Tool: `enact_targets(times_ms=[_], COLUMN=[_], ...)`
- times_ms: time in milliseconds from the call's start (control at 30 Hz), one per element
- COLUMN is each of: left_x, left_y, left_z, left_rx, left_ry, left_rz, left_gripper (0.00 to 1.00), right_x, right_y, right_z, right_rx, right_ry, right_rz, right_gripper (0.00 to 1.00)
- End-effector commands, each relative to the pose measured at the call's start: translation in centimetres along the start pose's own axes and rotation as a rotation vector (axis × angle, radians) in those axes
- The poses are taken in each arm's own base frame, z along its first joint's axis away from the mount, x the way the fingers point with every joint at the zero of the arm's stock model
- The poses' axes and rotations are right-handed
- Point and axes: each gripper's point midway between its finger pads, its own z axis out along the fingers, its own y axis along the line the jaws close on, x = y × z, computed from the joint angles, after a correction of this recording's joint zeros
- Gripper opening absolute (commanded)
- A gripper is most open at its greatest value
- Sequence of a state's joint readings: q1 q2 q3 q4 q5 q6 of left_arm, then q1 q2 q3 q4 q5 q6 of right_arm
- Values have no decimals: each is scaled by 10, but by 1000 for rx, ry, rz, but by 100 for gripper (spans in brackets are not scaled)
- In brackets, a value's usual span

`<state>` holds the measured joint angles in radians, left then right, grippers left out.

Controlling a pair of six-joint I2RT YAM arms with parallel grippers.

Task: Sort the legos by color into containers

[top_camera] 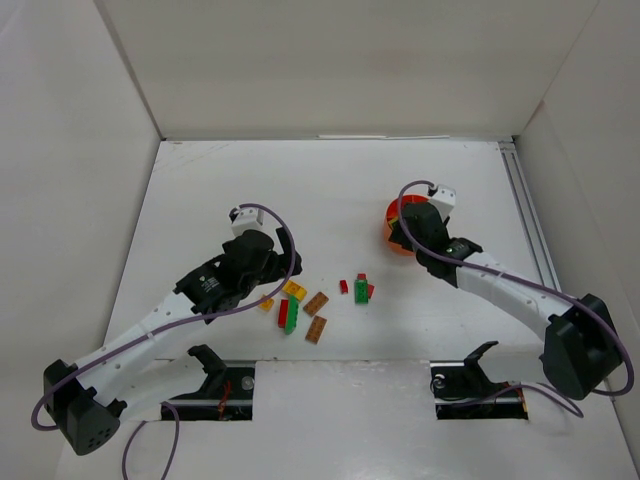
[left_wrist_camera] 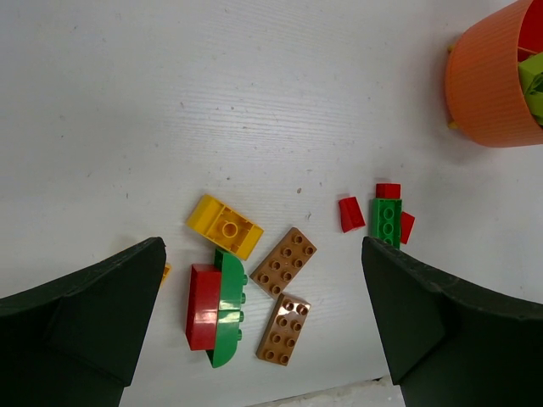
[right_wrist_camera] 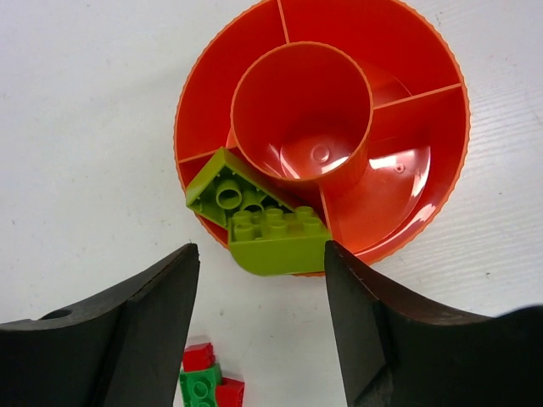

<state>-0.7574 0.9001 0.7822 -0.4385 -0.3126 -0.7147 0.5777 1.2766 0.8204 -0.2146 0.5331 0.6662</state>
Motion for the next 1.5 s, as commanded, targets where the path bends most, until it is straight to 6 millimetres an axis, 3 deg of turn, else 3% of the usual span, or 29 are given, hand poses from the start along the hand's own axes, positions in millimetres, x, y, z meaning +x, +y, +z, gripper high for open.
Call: enact_targets(times_ms=[0, 100, 267, 400, 567, 700, 767, 967, 1000, 1067, 1167, 1267, 1467], left_x=[-19, -19, -19, -19, -19, -17, -12, 18, 25, 30, 48, 59, 69], left_y=[-13, -13, -12, -12, -14, -18, -22, -27, -22, -23, -12, -4, 7], left_z=[-8, -8, -8, -8, -11, -11, -10, 9, 12, 16, 19, 20, 14], left_rx=[46, 46, 46, 46, 59, 72, 86, 71, 48, 36, -7, -24, -35], left_ry=[-50, -50, -51, -51, -50, -36, -10, 118, 139, 162, 210, 233, 237], left_rz=[-15, -15, -6, -6, -19, -49, -74, -117, -118, -143, -160, -173, -220], left_gripper=[100, 100, 100, 100, 100, 100, 100, 100, 100, 100, 100, 100, 100], right_x=[-23, -14, -16, -32, -55, -56, -54, 14, 37, 57, 93, 111, 132], right_y=[20, 16, 16, 25, 26, 25, 41, 53, 54, 58, 61, 70, 62], right_z=[-3, -2, -4, -10, -35, -52, -62, -74, -78, -81, -84, -86, -80], right_rx=[-43, -30, -35, -68, -98, -141, -229, -331, -349, -388, -488, -558, -536], right_ry=[-71, -60, -66, -90, -125, -128, -110, 94, 136, 189, 269, 299, 361], right_rz=[80, 76, 70, 44, -25, -157, -255, -577, -628, -643, -625, -593, -618], right_gripper=[66, 71, 72, 72, 80, 89, 94, 100, 100, 98, 85, 78, 75])
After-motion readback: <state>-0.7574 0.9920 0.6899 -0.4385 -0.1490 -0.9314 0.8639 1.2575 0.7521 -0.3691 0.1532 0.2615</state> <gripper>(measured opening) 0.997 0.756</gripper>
